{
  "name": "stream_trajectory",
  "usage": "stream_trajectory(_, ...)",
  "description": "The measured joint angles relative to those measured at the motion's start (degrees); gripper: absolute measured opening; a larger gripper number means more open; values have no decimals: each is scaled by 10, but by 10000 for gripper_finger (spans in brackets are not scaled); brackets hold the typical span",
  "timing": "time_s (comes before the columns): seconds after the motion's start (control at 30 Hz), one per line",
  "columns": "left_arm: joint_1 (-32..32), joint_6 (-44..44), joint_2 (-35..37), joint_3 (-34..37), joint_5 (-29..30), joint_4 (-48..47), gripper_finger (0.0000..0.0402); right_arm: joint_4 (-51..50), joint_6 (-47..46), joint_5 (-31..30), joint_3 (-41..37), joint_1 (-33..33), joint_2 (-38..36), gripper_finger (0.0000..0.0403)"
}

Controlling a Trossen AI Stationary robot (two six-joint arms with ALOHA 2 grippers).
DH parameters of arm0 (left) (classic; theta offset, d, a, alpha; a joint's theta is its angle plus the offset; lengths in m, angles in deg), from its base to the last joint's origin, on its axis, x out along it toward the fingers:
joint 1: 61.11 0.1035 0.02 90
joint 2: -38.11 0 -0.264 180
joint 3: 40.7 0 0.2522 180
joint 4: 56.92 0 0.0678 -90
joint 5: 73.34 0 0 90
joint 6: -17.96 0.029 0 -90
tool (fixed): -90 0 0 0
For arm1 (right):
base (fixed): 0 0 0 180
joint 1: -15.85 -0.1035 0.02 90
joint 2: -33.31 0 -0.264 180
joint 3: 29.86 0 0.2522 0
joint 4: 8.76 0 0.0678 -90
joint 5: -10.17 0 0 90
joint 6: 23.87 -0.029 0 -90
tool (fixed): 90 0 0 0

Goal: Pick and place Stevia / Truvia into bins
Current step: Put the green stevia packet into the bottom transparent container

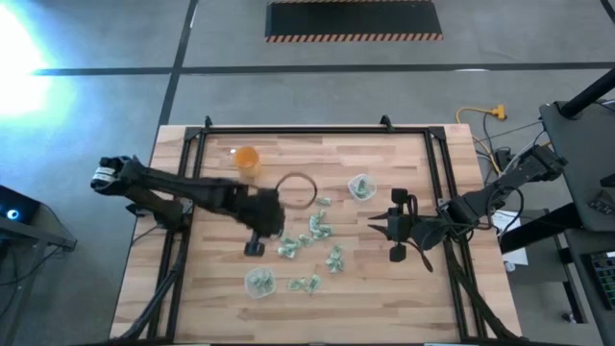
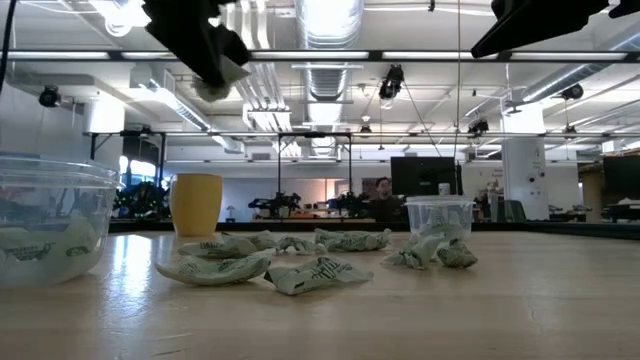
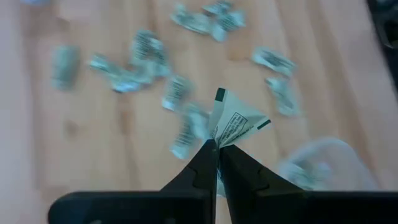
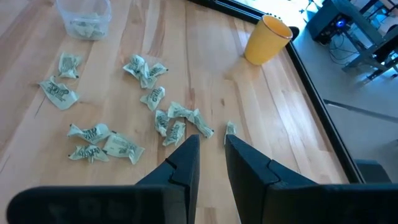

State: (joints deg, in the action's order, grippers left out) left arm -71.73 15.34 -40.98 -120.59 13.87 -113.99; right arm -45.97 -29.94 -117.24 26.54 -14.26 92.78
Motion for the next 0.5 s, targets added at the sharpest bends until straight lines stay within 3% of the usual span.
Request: stream_trajectory(0.5, -196, -100, -66, 2, 31, -3, 1, 2, -9, 0, -1, 0, 0, 68)
